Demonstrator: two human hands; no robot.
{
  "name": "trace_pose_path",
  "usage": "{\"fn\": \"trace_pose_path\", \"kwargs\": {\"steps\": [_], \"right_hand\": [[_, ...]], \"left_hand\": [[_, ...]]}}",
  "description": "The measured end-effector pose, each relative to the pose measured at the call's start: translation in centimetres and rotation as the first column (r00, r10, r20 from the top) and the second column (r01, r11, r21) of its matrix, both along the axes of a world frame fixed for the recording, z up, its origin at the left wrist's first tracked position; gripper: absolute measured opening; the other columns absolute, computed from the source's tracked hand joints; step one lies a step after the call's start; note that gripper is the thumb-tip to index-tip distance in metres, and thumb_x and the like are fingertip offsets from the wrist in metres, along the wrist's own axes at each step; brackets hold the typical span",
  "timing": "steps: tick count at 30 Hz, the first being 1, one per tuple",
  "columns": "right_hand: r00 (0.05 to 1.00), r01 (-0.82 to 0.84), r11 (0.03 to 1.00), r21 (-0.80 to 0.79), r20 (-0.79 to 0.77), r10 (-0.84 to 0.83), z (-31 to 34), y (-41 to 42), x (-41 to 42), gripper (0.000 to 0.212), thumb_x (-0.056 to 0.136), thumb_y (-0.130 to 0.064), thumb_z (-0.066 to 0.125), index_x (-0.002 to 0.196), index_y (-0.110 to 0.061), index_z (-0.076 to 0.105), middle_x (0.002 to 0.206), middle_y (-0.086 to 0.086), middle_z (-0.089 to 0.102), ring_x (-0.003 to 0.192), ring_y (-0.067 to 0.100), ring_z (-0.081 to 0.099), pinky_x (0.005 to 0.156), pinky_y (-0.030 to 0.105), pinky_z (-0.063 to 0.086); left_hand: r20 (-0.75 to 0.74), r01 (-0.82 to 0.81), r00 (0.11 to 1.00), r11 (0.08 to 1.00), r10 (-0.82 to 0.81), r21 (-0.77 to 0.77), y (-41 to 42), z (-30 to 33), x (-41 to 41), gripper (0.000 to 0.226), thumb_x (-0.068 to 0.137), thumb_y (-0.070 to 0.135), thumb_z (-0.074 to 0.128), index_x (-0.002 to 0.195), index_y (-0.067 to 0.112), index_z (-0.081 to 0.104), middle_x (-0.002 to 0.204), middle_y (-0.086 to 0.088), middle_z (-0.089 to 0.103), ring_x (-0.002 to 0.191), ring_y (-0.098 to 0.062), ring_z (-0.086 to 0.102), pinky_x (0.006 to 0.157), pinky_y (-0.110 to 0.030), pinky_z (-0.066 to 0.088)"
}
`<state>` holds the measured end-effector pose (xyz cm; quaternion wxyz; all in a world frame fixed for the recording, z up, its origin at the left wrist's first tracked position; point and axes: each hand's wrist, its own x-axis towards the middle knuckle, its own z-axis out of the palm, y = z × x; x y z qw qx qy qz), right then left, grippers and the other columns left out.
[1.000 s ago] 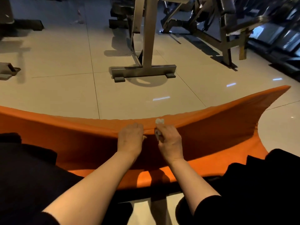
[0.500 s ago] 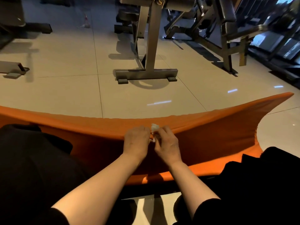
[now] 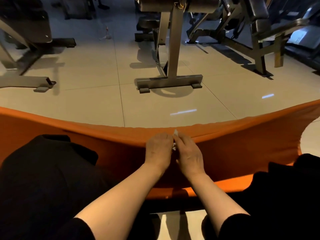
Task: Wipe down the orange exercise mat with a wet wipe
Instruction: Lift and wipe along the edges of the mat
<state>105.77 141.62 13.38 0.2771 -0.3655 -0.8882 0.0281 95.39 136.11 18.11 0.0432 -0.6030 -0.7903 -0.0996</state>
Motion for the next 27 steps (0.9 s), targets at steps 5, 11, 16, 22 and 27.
{"fn": "trace_pose_path", "kwargs": {"steps": [5,11,16,22,27], "right_hand": [[0.999,0.042,0.994,0.101,-0.011,-0.041,-0.1,1.1,-0.1,0.046,0.045,0.011,0.078,0.086,-0.006,0.069,0.077,0.007,0.062,0.063,0.029,0.06,0.042,0.028,0.039],[0.991,0.051,0.997,0.06,-0.123,-0.044,0.2,3.3,-0.2,0.053,0.044,0.018,0.074,0.093,-0.002,0.071,0.083,0.011,0.065,0.07,0.035,0.064,0.05,0.029,0.048],[0.96,0.092,0.995,0.046,-0.269,-0.076,-0.5,3.7,-1.0,0.047,0.051,0.023,0.072,0.093,0.001,0.07,0.082,0.014,0.064,0.069,0.035,0.061,0.057,0.032,0.051],[0.878,0.109,0.981,-0.161,-0.447,-0.171,-0.7,0.3,-4.7,0.053,0.086,-0.017,0.059,0.135,0.001,0.052,0.131,0.013,0.057,0.09,0.021,0.045,0.084,0.02,0.033],[0.903,-0.17,0.985,0.021,-0.398,0.164,-1.1,-2.8,-7.7,0.053,0.081,0.013,0.053,0.133,0.005,0.053,0.138,0.016,0.055,0.101,0.034,0.061,0.094,0.031,0.044]], "left_hand": [[-0.047,0.176,0.983,0.984,-0.176,-0.005,-0.1,-1.0,-1.2,0.021,0.076,0.009,0.072,0.095,0.013,0.063,0.09,-0.006,0.061,0.086,-0.028,0.057,0.065,-0.032,0.031],[-0.228,-0.169,0.956,0.983,0.182,0.076,-1.8,0.6,-8.8,0.047,0.084,0.034,0.066,0.128,0.025,0.053,0.135,0.002,0.051,0.13,-0.022,0.039,0.107,-0.035,0.021],[-0.231,-0.224,0.947,0.974,0.225,0.031,-3.9,0.4,-11.0,0.039,0.081,0.034,0.07,0.117,0.025,0.059,0.113,0.003,0.063,0.109,-0.021,0.055,0.105,-0.034,0.026],[-0.185,-0.25,0.948,0.965,0.26,0.075,-4.5,-0.2,-10.0,0.034,0.072,0.028,0.078,0.103,0.021,0.065,0.1,0.001,0.066,0.098,-0.023,0.059,0.085,-0.034,0.03],[-0.175,-0.293,0.938,0.954,0.299,0.059,-4.2,0.2,-9.0,0.032,0.09,0.037,0.059,0.12,0.029,0.053,0.119,0.008,0.058,0.116,-0.016,0.049,0.096,-0.029,0.028]]}}
